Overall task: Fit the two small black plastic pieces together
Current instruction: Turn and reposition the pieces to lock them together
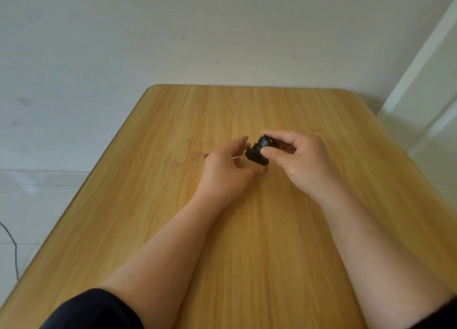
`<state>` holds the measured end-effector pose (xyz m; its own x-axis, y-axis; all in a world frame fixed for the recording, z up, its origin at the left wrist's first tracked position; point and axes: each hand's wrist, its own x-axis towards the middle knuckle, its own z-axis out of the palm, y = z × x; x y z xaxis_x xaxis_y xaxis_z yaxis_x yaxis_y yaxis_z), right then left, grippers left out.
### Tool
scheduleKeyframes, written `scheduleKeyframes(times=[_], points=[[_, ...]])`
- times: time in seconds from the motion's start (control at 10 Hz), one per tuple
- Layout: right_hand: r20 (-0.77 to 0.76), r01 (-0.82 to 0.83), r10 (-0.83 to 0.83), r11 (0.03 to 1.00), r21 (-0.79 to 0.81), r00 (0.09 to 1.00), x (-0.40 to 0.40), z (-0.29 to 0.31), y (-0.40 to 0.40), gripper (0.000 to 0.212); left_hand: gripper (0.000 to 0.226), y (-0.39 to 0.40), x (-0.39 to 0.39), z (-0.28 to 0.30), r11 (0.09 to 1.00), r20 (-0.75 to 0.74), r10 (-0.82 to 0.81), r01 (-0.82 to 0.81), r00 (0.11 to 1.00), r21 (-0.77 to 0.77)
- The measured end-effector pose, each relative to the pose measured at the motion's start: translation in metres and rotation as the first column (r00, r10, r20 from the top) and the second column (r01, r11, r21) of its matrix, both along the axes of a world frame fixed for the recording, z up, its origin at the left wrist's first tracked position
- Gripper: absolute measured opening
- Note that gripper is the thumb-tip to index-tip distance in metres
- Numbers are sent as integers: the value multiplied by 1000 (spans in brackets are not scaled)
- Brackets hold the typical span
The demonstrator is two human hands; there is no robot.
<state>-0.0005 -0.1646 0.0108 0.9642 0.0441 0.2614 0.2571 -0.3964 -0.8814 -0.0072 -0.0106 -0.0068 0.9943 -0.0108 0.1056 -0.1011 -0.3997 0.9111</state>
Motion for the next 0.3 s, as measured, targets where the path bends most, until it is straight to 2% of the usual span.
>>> scheduleKeyframes(times=[0.1, 0.2, 0.3], points=[[-16, -38, 36, 989, -142, 999, 2, -3, -2, 35, 61, 3, 1, -2, 978, 56, 47, -57, 997, 199], [-7, -51, 51, 979, -197, 999, 4, -10, 0, 37, 54, 6, 4, -5, 970, 60, 47, -60, 997, 236], [17, -29, 33, 978, -205, 999, 4, -11, 1, 40, 57, 6, 5, -6, 957, 68, 35, -53, 997, 285]])
